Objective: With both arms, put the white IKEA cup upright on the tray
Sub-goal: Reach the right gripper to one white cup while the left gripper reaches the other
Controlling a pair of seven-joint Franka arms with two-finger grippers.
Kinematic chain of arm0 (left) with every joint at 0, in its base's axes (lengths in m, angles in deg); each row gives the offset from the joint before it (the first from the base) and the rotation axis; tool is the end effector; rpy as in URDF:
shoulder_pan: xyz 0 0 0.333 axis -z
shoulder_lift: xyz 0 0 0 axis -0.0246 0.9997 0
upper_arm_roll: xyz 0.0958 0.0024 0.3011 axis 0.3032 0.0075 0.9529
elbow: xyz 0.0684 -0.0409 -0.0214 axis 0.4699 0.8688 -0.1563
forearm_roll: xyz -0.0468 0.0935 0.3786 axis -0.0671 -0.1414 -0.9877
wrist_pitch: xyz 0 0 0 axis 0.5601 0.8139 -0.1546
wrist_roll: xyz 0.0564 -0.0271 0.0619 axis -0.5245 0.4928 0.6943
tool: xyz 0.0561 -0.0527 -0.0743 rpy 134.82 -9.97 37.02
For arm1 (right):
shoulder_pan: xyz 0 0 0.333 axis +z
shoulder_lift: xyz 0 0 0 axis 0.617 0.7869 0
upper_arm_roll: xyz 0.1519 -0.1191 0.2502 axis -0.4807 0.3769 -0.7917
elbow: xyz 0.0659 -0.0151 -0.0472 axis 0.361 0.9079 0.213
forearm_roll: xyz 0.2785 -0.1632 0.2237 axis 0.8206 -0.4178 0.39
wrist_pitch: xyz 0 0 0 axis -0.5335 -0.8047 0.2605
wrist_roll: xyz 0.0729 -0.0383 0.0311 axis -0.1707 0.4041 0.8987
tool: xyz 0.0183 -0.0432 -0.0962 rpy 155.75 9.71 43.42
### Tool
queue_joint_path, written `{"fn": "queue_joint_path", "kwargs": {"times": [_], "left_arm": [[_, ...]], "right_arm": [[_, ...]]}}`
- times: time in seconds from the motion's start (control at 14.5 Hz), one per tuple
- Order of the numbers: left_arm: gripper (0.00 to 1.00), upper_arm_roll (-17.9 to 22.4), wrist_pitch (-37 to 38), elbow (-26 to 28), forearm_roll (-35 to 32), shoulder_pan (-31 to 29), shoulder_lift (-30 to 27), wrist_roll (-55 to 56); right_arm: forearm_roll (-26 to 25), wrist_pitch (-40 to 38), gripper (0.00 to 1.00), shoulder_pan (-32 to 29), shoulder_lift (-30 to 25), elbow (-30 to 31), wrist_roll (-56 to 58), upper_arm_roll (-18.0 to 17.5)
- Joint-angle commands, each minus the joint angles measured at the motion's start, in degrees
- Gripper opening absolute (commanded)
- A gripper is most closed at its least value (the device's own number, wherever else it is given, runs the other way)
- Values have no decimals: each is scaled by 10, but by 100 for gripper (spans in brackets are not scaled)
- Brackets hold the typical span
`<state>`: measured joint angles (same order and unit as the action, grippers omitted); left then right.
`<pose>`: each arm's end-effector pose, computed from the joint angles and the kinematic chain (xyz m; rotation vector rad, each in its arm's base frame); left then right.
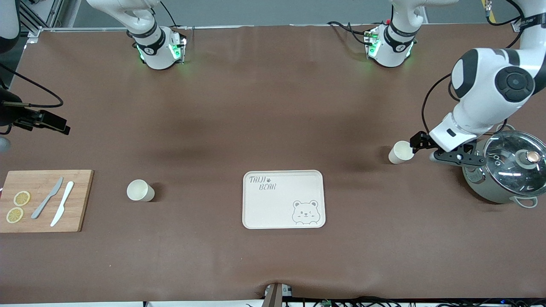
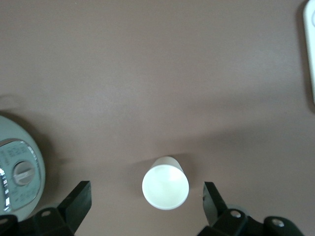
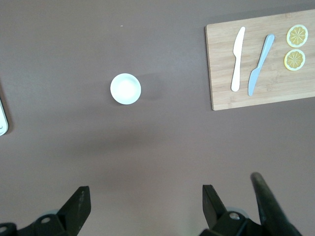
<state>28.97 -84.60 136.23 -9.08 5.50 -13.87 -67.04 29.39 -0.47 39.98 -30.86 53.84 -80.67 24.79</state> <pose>0.5596 -0.0584 0.3946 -3.0861 0.3052 -0.1163 0.5845 -0.0236 0.5985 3.1164 -0.1902 -0.1104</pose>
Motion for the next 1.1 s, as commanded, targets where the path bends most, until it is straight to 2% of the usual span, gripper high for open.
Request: {"fn": "queue_joint_path", "kwargs": {"times": [0.0,0.34,0.62,1.03], "left_arm": [[100,-3,-62,68,-11,-22,-19,-18],[100,-3,-121,103,-10,-42,16,-53],[100,-3,-140,104,-5,-43,52,-53],[100,-2,-152,140,-4,-48,51,-53]], "right_arm": [[-2,26,100,-3,3,21,-8,-5],[-2,198,100,0,15,145,3,-6],[-1,258,100,-5,75,150,31,-8],[26,339,100,0,154,150,37,-9]]}}
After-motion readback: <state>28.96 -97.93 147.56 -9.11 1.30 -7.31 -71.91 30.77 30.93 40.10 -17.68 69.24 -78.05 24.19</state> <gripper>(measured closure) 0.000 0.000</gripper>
